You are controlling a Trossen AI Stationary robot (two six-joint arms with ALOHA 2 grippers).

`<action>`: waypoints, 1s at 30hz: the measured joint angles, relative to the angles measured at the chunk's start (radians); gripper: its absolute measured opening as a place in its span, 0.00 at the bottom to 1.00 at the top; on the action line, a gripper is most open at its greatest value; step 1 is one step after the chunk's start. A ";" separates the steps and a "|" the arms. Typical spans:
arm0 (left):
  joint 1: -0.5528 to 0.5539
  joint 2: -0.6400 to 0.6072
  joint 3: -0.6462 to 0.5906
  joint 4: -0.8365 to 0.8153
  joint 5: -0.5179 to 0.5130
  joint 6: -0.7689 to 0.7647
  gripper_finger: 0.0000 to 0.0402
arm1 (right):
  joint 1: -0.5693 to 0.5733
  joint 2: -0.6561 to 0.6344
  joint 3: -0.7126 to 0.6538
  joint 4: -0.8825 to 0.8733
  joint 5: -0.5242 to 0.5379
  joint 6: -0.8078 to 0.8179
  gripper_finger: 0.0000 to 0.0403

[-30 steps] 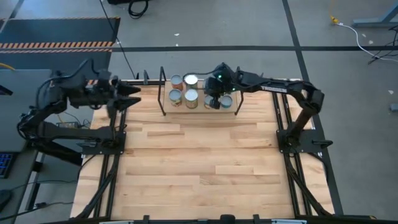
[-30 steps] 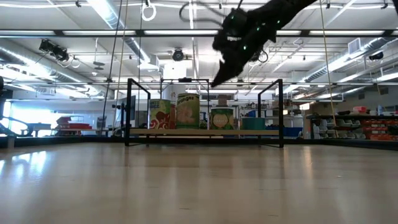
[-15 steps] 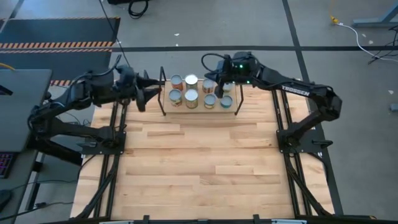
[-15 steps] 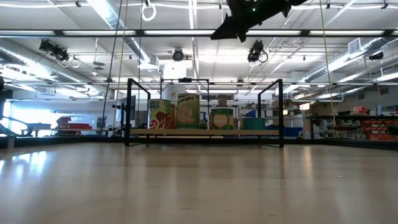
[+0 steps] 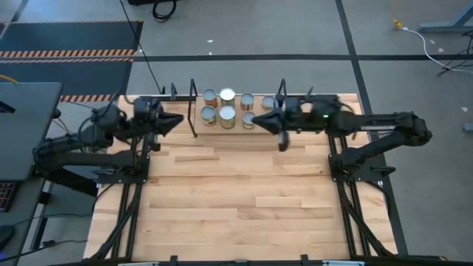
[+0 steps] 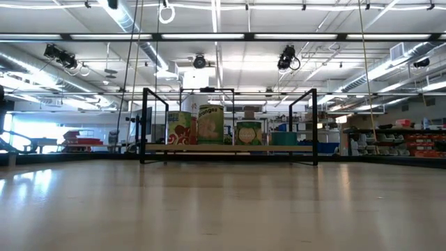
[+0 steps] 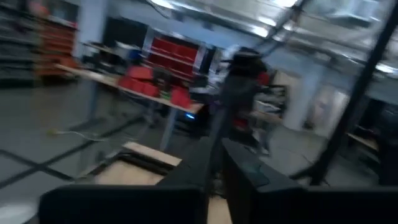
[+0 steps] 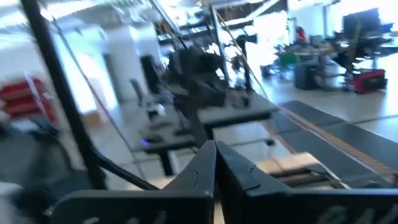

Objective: Pick and place cans onto a shelf
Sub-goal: Return to Home Position

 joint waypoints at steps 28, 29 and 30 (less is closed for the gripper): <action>-0.023 -0.333 -0.722 0.497 0.016 0.090 0.06 | -0.078 -0.615 -0.589 0.186 -0.301 -0.090 0.08; -0.021 -0.341 -0.726 0.479 0.015 0.101 0.06 | -0.094 -0.653 -0.626 0.231 -0.347 -0.085 0.08; -0.019 -0.347 -0.728 0.452 0.015 0.103 0.06 | -0.110 -0.695 -0.661 0.254 -0.393 -0.084 0.08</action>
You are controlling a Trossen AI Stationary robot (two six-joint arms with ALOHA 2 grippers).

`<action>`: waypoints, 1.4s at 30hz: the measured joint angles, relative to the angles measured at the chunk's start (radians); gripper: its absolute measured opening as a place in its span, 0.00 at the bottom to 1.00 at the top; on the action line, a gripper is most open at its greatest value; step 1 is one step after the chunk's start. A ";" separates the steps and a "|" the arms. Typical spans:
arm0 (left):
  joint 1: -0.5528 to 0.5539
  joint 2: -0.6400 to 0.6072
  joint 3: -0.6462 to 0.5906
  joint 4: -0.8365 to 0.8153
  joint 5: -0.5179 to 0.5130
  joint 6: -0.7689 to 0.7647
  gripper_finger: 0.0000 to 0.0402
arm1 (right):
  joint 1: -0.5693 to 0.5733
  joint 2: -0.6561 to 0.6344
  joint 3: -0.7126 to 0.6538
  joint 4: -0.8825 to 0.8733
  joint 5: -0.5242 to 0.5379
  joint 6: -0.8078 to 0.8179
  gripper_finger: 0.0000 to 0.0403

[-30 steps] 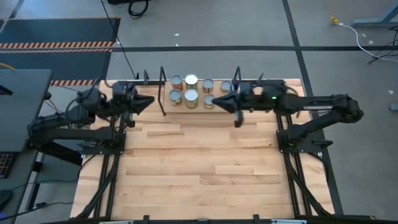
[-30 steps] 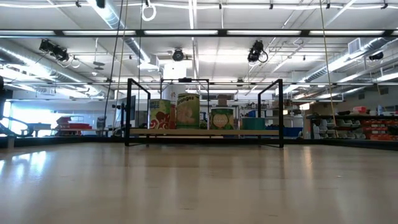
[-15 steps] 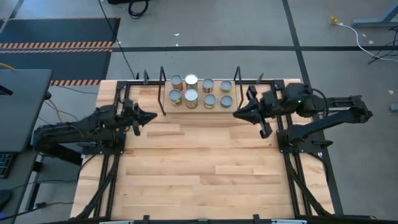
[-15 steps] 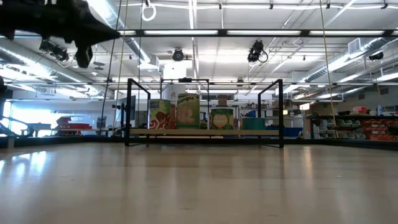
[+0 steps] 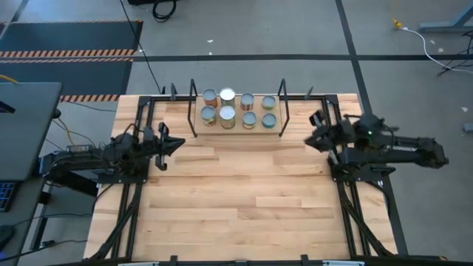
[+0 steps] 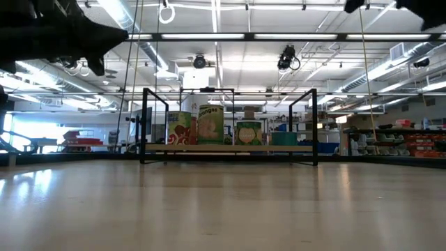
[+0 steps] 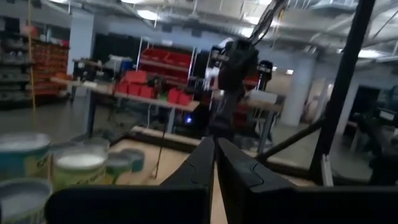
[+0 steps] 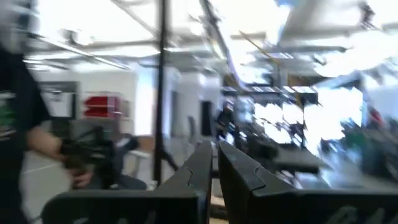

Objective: Pick and place cans onto a shelf
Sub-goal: Return to Home Position

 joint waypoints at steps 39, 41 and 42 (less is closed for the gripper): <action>0.004 -0.265 -0.036 -0.380 0.097 0.078 0.06 | -0.205 -0.402 -0.392 -0.355 -0.086 -0.149 0.08; 0.004 -0.265 -0.036 -0.380 0.097 0.079 0.06 | -0.205 -0.401 -0.390 -0.352 -0.080 -0.149 0.08; 0.004 -0.265 -0.036 -0.380 0.097 0.079 0.06 | -0.205 -0.400 -0.390 -0.351 -0.080 -0.149 0.08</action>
